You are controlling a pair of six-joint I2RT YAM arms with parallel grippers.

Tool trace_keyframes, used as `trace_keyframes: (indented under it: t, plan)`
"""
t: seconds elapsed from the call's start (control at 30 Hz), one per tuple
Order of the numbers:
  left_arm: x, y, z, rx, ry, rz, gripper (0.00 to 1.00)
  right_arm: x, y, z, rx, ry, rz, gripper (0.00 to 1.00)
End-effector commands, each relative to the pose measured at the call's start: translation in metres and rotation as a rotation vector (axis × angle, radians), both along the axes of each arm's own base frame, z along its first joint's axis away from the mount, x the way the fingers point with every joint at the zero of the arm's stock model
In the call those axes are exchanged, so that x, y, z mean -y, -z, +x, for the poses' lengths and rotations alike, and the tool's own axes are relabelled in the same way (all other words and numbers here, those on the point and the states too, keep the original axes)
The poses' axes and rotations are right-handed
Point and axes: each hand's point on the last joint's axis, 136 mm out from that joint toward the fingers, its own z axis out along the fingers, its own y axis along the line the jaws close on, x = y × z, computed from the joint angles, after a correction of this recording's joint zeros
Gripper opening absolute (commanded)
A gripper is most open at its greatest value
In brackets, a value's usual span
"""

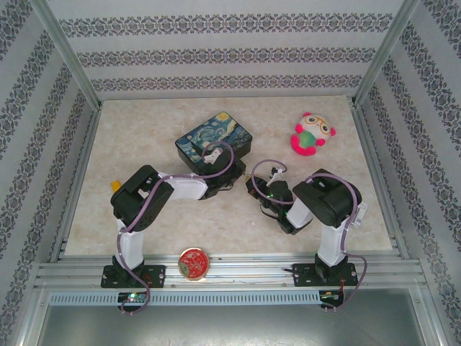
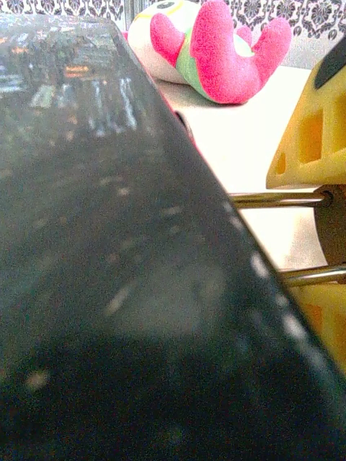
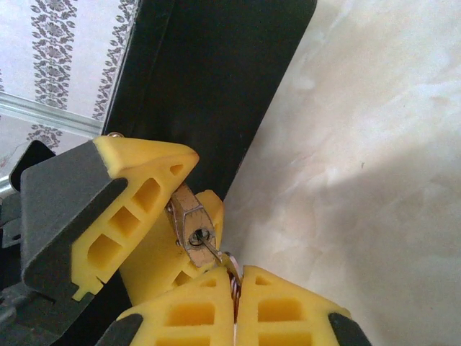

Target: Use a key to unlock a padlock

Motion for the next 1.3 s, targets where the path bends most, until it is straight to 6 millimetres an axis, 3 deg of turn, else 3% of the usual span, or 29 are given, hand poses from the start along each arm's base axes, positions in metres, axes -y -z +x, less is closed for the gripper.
trace_keyframes:
  t: [0.0, 0.23, 1.0, 1.27]
  plan:
    - [0.016, 0.048, -0.035, -0.22, 0.049, -0.105, 0.06, -0.013, -0.013, 0.006, 0.028, -0.047, 0.048, 0.0]
    - [0.017, 0.047, -0.036, -0.218, 0.058, -0.105, 0.06, -0.013, -0.016, 0.01, 0.016, -0.045, 0.084, 0.0]
    - [0.027, 0.04, -0.04, -0.215, 0.116, -0.124, 0.06, -0.045, -0.034, 0.025, 0.026, -0.29, 0.189, 0.0]
    - [0.028, 0.037, -0.044, -0.215, 0.146, -0.12, 0.06, -0.039, -0.037, 0.027, 0.036, -0.342, 0.193, 0.0]
